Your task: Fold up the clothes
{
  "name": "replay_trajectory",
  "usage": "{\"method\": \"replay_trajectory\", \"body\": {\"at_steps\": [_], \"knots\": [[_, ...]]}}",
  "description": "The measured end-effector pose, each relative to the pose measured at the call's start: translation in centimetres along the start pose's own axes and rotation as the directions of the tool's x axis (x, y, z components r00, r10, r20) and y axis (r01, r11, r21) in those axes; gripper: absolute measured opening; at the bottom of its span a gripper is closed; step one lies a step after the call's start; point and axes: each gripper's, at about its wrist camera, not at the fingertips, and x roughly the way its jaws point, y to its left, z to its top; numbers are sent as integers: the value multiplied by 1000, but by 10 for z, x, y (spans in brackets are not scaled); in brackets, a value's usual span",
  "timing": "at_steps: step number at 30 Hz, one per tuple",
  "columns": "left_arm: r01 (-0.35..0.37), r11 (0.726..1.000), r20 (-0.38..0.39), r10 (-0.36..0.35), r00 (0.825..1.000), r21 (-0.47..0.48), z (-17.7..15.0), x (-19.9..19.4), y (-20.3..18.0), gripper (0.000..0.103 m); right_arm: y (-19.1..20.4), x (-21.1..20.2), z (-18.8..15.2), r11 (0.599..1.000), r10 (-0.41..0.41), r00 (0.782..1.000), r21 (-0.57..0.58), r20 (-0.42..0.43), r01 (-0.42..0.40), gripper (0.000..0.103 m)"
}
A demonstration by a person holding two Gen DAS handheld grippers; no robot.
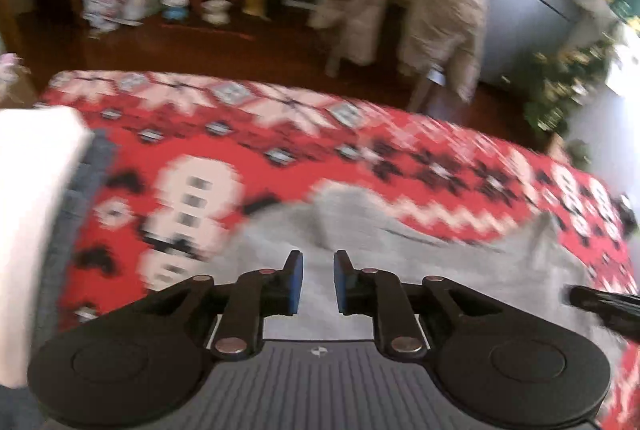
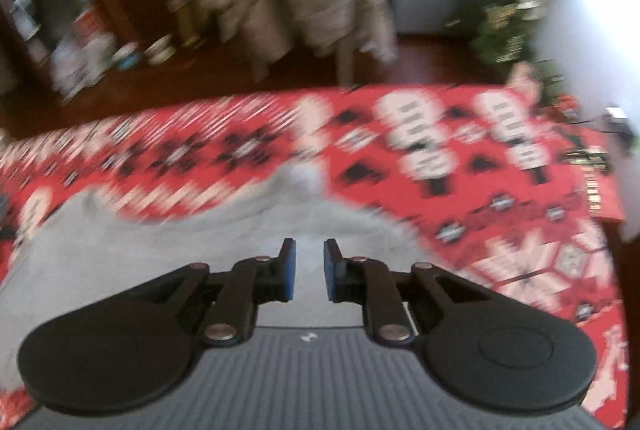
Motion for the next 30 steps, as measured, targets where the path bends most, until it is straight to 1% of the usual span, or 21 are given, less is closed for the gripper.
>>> {"method": "replay_trajectory", "body": {"at_steps": [2,4,5,8,12,16,18,20,22,26,28,30], "knots": [[33,999,-32,-33,999,22,-7,11,-15,12,12,14,-3,1000,15,999,-14,-34,-16,9],[62,997,-53,-61,997,34,-13,22,-27,12,19,29,-1,1000,9,999,-4,-44,-9,9],[68,997,-62,-65,996,39,-14,29,-32,12,20,35,1,1000,-7,999,1,-52,7,9],[71,997,-69,-68,995,40,-18,40,-40,12,14,49,10,999,-21,999,48,-36,23,9],[63,996,-60,-60,996,61,-12,45,-40,12,14,54,24,999,-17,1000,36,-22,18,10],[60,996,-32,-58,998,68,2,44,-31,12,1,42,39,999,-14,999,45,30,13,11],[47,996,-28,-45,999,74,8,49,-27,12,-6,43,45,999,-22,999,40,32,21,12],[34,997,-25,-32,999,75,15,56,-23,12,-11,50,51,999,-25,999,26,27,25,13],[24,997,-20,-23,1000,72,21,63,-21,11,-14,63,57,1000,-12,1000,17,18,11,14],[10,997,-5,-10,1000,71,28,69,-19,10,-10,88,67,1000,-14,1000,1,19,14,17],[3,998,-9,-2,1000,70,30,69,-21,10,-10,93,71,1000,-12,1000,12,17,12,17],[8,998,-7,-8,1000,58,32,65,-22,8,-10,88,72,1000,-14,1000,23,21,13,17]]}}
